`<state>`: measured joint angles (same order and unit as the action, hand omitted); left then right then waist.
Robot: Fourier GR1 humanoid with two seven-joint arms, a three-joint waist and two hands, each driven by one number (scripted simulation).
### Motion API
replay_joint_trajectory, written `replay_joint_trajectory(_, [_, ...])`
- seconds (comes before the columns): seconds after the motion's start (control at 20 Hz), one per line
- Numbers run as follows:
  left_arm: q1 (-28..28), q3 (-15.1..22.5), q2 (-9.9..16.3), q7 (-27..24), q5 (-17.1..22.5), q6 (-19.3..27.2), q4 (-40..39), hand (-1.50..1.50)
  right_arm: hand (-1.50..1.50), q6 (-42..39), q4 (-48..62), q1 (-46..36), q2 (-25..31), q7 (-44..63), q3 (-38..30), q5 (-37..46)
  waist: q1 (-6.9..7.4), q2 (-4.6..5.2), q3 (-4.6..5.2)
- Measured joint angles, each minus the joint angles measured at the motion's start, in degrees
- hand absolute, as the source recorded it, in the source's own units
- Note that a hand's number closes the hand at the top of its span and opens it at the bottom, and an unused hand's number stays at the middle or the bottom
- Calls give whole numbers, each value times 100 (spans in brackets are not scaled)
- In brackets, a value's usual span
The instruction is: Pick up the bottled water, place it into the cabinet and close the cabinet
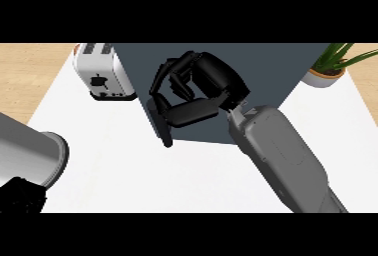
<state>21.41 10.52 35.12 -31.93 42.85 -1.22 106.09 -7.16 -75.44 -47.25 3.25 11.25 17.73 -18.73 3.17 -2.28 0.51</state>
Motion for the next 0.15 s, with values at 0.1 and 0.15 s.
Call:
replay_joint_trajectory(0.1, [-46,-30,22,44,23,-13,-30,150,150,-98,28,-8,28,-64,-9,-23,7,3,8])
replay_joint_trajectory(0.15, [-56,-50,31,60,41,-15,-17,150,150,-162,35,5,49,-106,-16,-44,17,-2,15])
